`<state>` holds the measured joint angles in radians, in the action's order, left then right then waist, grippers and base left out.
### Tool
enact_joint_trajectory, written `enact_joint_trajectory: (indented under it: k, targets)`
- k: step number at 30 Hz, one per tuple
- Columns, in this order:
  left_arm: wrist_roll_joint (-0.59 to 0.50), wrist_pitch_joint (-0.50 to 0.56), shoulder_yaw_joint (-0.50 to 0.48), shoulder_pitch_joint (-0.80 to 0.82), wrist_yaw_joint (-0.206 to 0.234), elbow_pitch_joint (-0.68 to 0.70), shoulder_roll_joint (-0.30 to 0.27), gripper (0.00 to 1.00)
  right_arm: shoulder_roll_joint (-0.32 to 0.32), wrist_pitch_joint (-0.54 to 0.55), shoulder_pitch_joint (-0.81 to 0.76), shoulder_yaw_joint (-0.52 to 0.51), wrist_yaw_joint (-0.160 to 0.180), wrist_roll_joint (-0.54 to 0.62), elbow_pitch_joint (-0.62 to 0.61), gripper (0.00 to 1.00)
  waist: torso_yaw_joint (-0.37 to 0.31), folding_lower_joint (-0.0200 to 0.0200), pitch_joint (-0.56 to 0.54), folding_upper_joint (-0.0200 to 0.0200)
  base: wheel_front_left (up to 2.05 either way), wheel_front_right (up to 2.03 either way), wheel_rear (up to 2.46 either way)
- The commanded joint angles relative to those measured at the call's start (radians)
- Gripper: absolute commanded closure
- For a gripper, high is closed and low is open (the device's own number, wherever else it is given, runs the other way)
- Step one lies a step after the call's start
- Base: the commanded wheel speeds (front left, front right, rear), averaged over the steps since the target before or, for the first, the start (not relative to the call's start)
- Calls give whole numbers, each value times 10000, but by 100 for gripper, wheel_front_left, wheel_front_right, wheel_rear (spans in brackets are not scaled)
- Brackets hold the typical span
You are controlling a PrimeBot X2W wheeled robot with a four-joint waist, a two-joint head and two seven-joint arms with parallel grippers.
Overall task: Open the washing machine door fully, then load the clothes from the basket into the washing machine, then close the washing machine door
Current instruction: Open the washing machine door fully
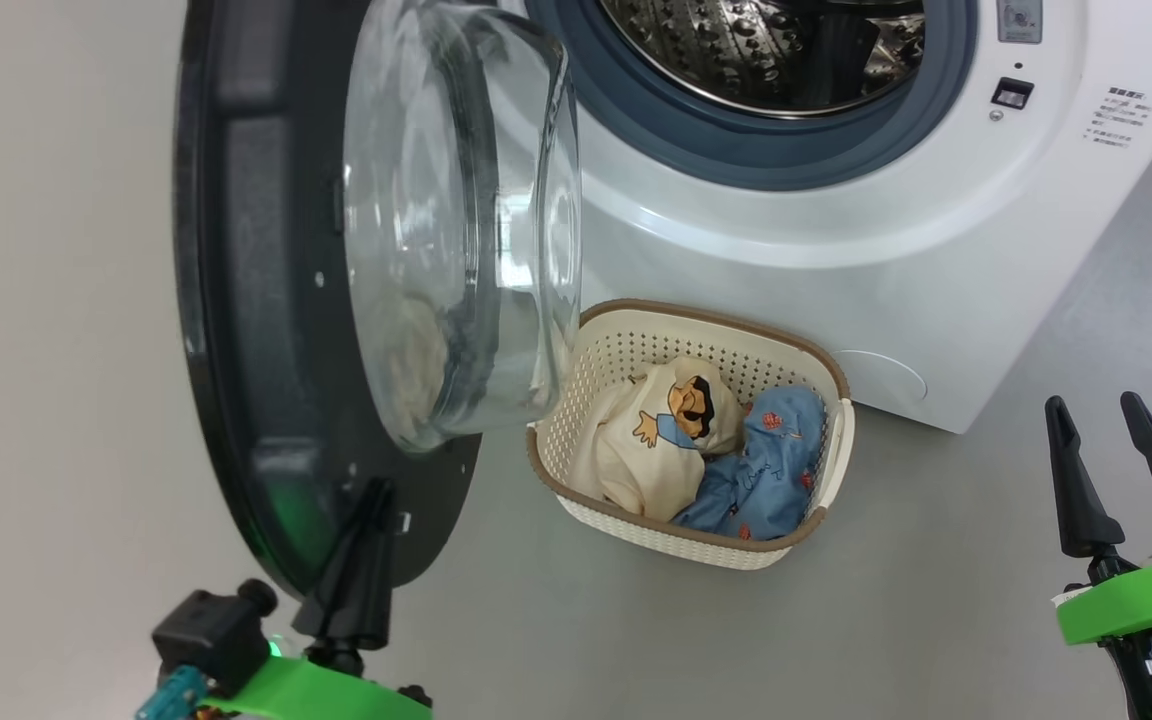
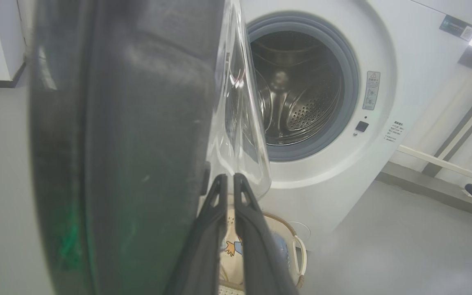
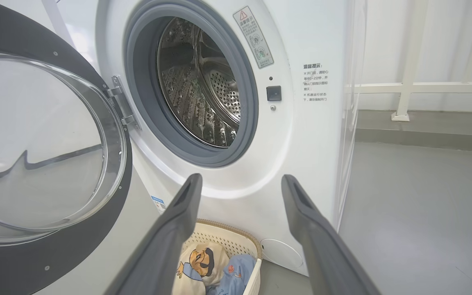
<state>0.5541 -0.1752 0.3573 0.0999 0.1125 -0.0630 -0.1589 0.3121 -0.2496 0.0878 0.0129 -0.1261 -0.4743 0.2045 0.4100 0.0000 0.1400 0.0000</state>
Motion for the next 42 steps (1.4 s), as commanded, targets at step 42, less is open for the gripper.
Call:
enact_joint_trajectory:
  k: [42]
  targets:
    - [-188, -864, -4464, 2680, -309, -3749, -1367, 100, 216, -122, 33, 198, -46, 6, -301, 0, -147, 0, 446, 0, 0, 0, 0]
